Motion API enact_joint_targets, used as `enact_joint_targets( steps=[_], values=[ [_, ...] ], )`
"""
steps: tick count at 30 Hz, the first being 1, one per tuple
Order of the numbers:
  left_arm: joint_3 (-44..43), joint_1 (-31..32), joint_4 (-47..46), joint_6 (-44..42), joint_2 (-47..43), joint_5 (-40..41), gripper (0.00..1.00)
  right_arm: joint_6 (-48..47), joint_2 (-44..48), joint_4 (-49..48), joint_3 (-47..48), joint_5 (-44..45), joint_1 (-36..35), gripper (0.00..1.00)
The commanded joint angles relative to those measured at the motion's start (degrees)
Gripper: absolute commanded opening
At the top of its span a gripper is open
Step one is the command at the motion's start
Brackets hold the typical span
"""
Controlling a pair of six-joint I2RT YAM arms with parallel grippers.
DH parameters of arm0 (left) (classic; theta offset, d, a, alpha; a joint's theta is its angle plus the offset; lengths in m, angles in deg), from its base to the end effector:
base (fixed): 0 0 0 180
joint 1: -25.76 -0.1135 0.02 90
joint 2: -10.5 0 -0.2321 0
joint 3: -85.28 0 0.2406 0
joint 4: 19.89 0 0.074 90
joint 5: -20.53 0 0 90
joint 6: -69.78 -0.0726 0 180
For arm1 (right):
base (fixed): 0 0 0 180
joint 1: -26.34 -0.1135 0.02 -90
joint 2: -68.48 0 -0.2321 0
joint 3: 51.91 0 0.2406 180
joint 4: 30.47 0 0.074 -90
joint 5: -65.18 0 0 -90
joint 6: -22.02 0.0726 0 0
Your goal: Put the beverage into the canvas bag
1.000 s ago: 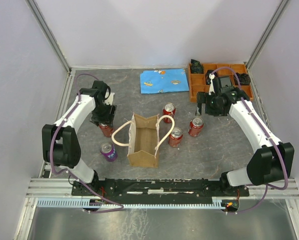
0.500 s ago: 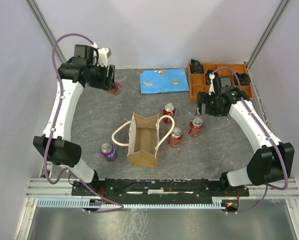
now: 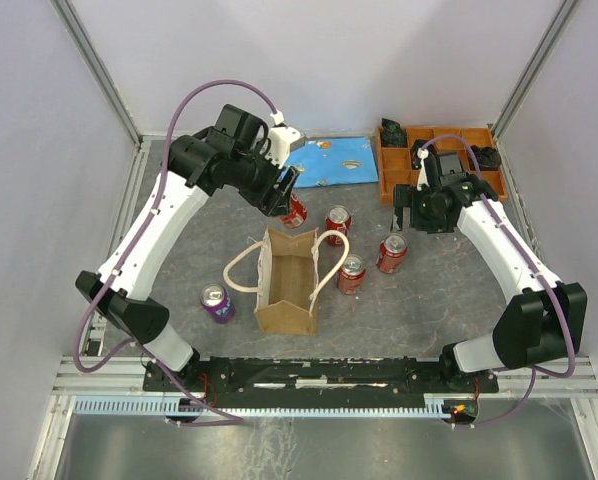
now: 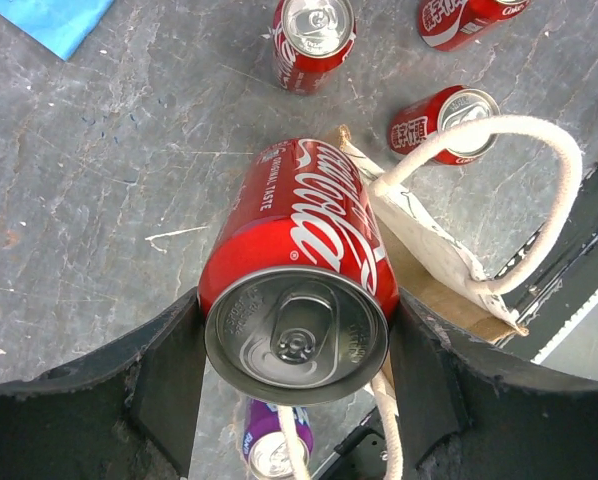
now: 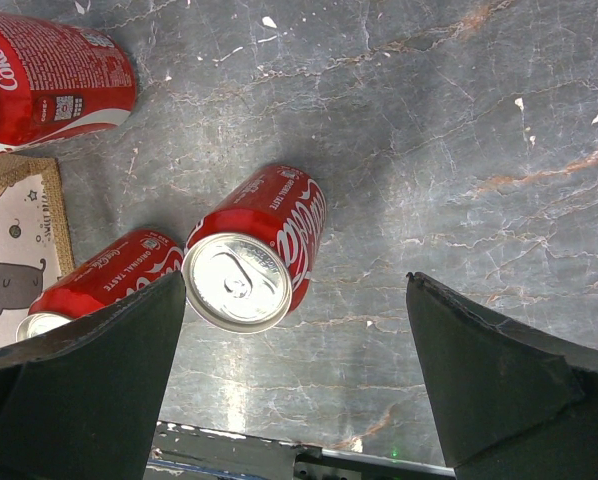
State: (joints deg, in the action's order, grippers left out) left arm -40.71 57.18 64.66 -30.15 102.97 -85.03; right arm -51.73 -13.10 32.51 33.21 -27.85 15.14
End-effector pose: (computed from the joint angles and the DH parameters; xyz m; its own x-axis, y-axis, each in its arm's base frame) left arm 0.2639 -0.1840 0.3663 -0.5421 0.5258 -0.6555 0.7509 0.6533 -0.0970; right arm 0.2942 0.0622 0.2318 -0.8726 0.1121 -0.4754 0.0248 0.9822 0.1860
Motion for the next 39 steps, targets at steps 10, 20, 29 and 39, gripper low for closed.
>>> enact_joint_targets(
  steps=[10,20,29,39],
  values=[
    [5.49,8.36,-1.61,-6.09,-6.26,0.38,0.03,-0.02,1.98,-0.48,-0.05,1.34,-0.22,0.99],
    [15.79,12.06,-3.28,-8.30,-9.69,5.06,0.03,-0.10,1.55,-0.62,0.28,1.71,-0.16,0.99],
    [24.92,12.26,-13.56,-4.58,-8.99,7.81,0.03,-0.08,1.71,-0.32,0.31,1.87,-0.22,0.99],
    [27.10,12.26,-19.00,-2.01,-3.72,8.77,0.03,-0.84,1.67,0.86,0.88,2.80,-0.20,0.99]
  ],
)
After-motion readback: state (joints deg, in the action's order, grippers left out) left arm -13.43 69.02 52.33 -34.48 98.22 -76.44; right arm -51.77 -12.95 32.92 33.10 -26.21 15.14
